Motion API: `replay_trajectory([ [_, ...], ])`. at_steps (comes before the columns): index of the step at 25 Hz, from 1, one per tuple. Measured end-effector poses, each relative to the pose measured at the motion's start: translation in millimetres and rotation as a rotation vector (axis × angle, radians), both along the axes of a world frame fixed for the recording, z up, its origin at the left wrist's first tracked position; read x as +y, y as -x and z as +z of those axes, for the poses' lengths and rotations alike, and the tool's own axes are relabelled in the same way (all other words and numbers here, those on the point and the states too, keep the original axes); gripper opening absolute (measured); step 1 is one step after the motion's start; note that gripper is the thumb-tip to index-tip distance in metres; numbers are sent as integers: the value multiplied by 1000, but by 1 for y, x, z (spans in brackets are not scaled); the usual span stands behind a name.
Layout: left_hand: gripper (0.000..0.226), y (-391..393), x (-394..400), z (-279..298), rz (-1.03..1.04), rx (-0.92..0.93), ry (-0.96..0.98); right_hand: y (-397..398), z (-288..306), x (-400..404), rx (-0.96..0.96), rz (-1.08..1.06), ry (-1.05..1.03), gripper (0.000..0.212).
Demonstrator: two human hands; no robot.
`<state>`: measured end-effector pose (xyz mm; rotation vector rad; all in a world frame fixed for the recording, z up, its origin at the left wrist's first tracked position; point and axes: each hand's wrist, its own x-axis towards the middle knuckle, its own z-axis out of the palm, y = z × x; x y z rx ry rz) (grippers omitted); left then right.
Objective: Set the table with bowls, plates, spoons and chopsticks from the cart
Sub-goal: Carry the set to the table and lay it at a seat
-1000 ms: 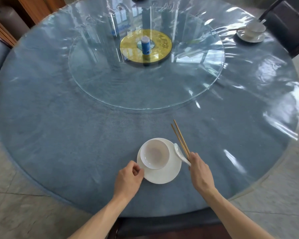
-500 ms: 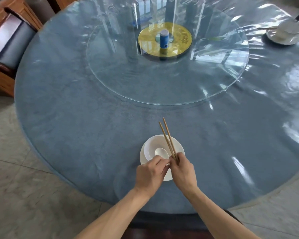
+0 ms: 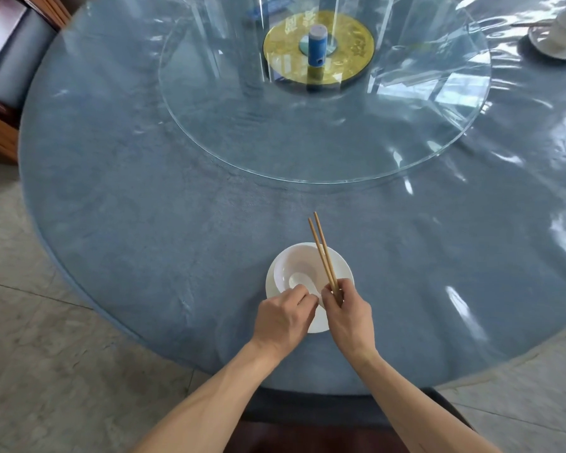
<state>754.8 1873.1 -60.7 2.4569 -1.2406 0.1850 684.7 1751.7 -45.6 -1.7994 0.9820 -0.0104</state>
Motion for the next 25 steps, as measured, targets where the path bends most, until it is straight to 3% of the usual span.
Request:
replay_trajectory([
  [9, 10, -2, 1, 1, 34, 91, -62, 15, 10, -11, -26, -137, 1, 22],
  [16, 14, 14, 8, 14, -17, 62, 55, 54, 0, -34, 58, -224, -341, 20],
  [19, 26, 50, 11, 13, -96, 383, -78, 59, -2, -26, 25, -231, -481, 18],
  [22, 41, 65, 0, 9, -17, 885, -329, 58, -4, -18, 24, -266, -541, 15],
  [25, 37, 69, -13, 8, 48, 1217, -296, 56, -9, -16, 25, -255, -554, 11],
])
